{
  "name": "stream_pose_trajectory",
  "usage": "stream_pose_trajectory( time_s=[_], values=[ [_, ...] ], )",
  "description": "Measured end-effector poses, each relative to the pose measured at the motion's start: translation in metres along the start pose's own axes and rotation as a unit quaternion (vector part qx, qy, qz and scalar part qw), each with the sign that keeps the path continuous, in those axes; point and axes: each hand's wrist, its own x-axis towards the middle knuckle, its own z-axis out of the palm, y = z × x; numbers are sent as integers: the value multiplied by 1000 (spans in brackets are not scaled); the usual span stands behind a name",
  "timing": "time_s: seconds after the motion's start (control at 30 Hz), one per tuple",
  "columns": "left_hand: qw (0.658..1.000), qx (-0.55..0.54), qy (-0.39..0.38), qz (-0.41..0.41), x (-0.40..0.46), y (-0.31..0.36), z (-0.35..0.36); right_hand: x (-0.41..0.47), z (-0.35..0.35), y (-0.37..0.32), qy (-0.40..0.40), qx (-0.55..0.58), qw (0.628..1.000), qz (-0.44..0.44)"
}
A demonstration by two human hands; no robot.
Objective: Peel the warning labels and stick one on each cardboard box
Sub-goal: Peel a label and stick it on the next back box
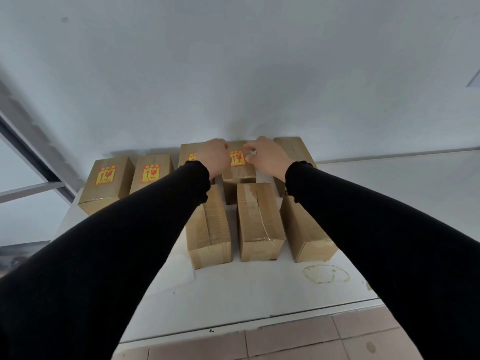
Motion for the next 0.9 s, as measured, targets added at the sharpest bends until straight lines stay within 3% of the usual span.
stream_pose_trajectory(
  time_s=[0.13, 0.43, 0.63, 0.9],
  values=[
    [999, -10, 50, 15, -23, -15, -32, -25, -14, -12, 69, -28, 997, -32],
    [999, -10, 34, 29, -135, -70, -102, -117, -6, -95, 84, -30, 985, -150],
    [999, -31, 34, 4, -218, -132, -95, -171, 49, -159, 52, 24, 978, -201],
    [995, 16, 10, -98, -279, -221, -44, -192, 158, -198, -52, 75, 984, -156]
  ],
)
